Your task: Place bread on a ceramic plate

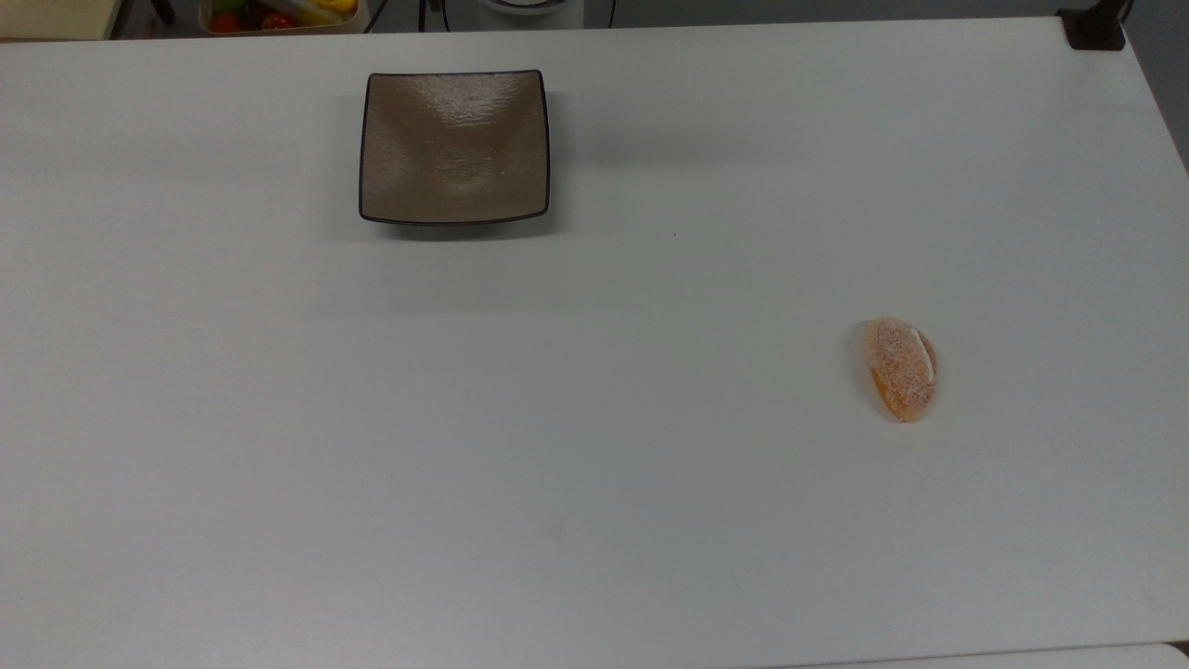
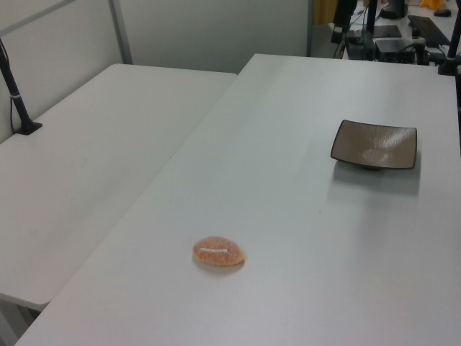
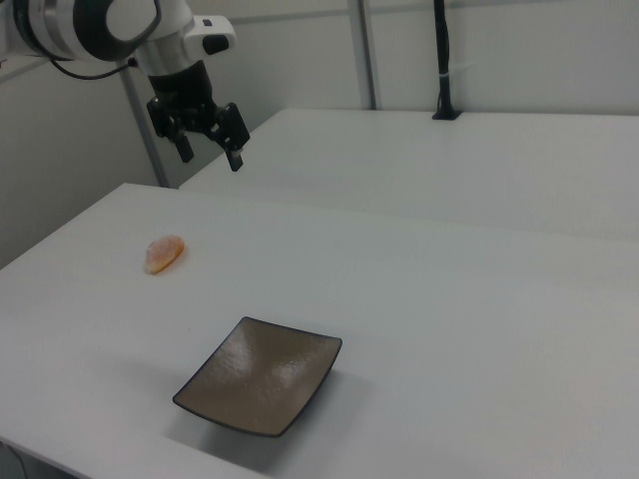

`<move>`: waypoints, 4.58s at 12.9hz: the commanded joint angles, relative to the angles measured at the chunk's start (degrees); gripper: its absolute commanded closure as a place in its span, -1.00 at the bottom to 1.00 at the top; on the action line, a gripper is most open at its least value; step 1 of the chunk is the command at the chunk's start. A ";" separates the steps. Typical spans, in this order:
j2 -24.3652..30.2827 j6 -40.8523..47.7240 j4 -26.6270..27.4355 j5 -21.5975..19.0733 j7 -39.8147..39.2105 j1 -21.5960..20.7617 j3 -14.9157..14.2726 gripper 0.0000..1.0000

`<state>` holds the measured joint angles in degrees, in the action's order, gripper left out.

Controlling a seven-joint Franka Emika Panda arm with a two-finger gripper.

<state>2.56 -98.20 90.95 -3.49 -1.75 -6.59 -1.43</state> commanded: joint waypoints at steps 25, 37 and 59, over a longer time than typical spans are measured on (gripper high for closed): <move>-12.39 -6.01 -13.96 1.03 13.25 -14.13 -0.15 -1.00; -31.37 -30.90 -14.22 4.28 23.28 -25.75 -0.15 -1.00; -49.58 -45.06 -19.14 11.40 27.06 -29.89 0.55 -1.00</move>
<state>-45.43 -142.00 73.46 6.63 23.64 -35.88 -1.01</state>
